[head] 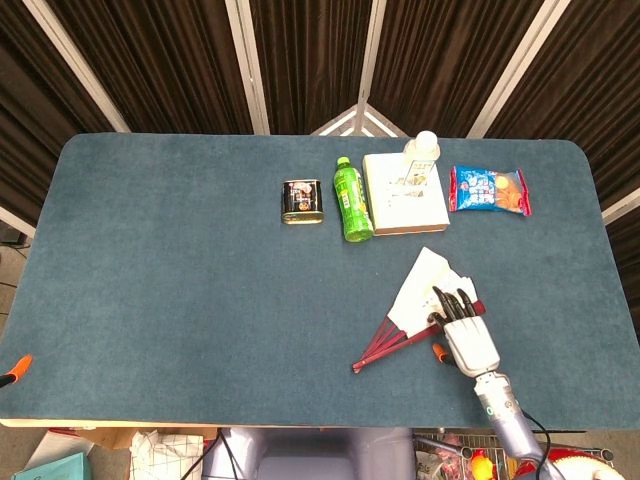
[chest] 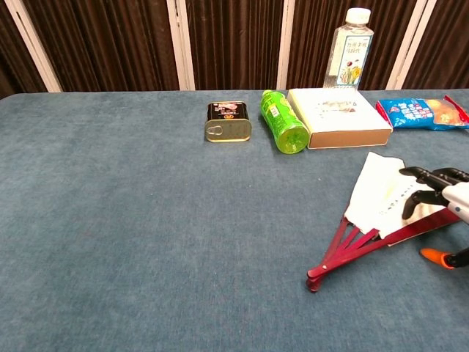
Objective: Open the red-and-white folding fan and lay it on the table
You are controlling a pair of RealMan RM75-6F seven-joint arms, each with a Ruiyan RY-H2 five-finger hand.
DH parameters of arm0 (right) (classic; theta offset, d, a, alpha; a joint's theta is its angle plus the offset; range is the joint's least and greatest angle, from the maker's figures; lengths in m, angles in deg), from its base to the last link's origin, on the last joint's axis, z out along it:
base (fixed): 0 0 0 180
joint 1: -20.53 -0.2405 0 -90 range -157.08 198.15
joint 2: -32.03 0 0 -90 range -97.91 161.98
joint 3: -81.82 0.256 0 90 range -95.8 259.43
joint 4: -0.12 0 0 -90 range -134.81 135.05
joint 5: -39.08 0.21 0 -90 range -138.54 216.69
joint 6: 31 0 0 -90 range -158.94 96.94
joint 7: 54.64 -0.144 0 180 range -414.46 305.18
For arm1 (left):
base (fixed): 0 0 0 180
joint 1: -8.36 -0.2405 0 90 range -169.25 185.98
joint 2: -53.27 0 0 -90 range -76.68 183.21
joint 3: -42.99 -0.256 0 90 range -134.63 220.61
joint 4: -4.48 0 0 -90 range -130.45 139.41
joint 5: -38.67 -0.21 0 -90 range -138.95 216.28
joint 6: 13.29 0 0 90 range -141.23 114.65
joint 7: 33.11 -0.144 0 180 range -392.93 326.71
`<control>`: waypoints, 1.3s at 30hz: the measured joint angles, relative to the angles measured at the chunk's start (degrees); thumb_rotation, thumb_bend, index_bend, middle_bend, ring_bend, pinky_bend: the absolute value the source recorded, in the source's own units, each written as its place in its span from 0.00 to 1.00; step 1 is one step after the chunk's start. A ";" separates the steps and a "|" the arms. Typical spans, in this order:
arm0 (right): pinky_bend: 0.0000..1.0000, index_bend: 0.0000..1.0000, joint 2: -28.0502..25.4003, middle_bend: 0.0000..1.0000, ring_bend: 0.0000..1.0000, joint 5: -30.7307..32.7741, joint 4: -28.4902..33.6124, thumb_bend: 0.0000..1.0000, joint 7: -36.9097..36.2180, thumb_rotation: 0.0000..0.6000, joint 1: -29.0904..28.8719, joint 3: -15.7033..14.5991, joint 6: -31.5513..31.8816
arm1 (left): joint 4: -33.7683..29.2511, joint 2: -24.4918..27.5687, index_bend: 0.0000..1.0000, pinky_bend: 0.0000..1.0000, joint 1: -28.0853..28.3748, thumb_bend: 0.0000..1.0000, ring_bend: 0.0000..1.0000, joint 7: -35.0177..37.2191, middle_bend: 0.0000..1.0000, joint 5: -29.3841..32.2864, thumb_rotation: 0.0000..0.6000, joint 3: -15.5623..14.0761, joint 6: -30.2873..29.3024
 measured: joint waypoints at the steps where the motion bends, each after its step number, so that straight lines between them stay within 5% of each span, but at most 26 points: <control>1: 0.07 0.44 0.22 0.04 0.12 0.00 -0.28 0.29 -0.12 1.00 -0.13 0.01 -0.03 | 0.01 -0.03 0.09 0.00 0.01 0.19 0.00 -0.02 0.00 0.00 1.00 0.00 -0.01; 28: 0.12 0.64 2.58 0.05 0.15 0.08 -4.63 0.30 -4.65 1.00 -3.29 0.45 -0.46 | -0.26 -0.30 0.09 0.00 -0.02 0.19 0.00 -0.92 0.00 -0.33 1.00 -0.30 -0.23; 39: 0.13 0.69 2.38 0.06 0.16 -0.13 -5.03 0.40 -6.16 1.00 -3.92 0.72 0.84 | -0.42 -0.08 0.09 0.00 0.01 0.19 0.00 -0.89 0.00 -0.49 1.00 -0.52 0.03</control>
